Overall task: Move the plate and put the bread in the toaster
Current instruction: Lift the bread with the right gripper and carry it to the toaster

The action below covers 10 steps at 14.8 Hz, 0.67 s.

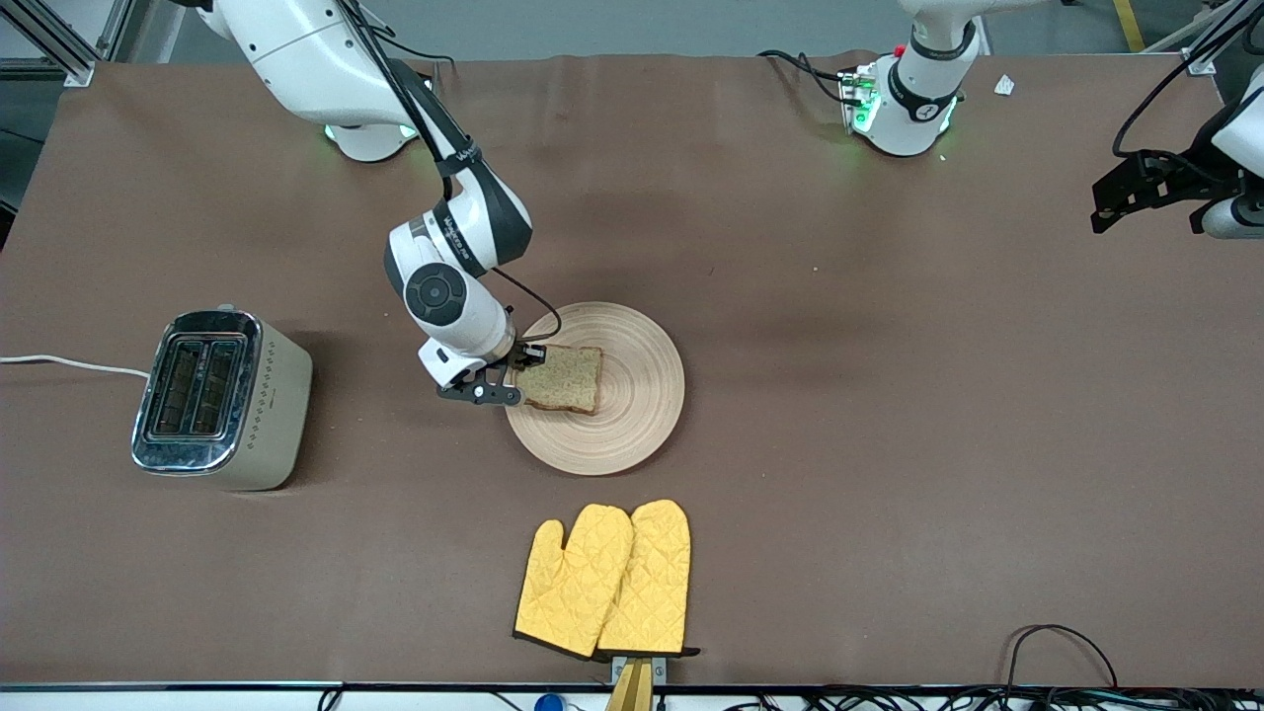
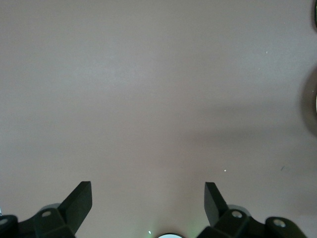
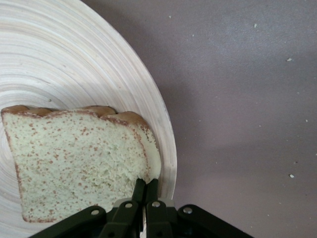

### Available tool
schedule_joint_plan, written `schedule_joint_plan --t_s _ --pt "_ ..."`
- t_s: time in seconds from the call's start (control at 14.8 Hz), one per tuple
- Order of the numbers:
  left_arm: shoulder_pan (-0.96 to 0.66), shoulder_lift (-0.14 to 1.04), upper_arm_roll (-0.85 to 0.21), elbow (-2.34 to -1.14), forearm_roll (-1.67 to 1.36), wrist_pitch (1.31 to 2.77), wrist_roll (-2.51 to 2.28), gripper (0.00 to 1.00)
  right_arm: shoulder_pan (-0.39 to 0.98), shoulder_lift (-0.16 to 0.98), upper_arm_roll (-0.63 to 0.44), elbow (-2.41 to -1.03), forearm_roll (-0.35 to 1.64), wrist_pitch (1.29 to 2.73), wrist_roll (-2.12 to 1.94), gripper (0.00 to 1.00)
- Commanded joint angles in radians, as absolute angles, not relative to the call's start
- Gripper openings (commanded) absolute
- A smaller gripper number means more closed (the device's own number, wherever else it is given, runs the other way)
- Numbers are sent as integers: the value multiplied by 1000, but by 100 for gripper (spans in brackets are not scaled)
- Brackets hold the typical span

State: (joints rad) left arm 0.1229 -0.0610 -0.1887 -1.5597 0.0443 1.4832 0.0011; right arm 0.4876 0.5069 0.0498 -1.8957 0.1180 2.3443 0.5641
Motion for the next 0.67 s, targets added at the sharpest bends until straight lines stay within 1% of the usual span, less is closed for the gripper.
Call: schedule_joint_plan --t_s 0.0,0.13,0.27,0.47,0.61 --pt "124 -55 -186 -1545 51 1480 9 100 482 499 41 -1862 118 2310 572 0" --pt "124 -46 -186 -1543 51 1483 9 100 480 497 35 -1774 114 2208 569 0" --pt "124 -45 -186 -1543 51 1483 9 100 485 495 5 -1665 65 2069 568 0" --pt "126 -43 -186 -1539 51 1483 15 100 465 485 0 -1530 -67 1886 548 0" --pt "144 -43 -186 -1539 46 1483 17 100 457 480 2 -1471 -232 1754 482 0"
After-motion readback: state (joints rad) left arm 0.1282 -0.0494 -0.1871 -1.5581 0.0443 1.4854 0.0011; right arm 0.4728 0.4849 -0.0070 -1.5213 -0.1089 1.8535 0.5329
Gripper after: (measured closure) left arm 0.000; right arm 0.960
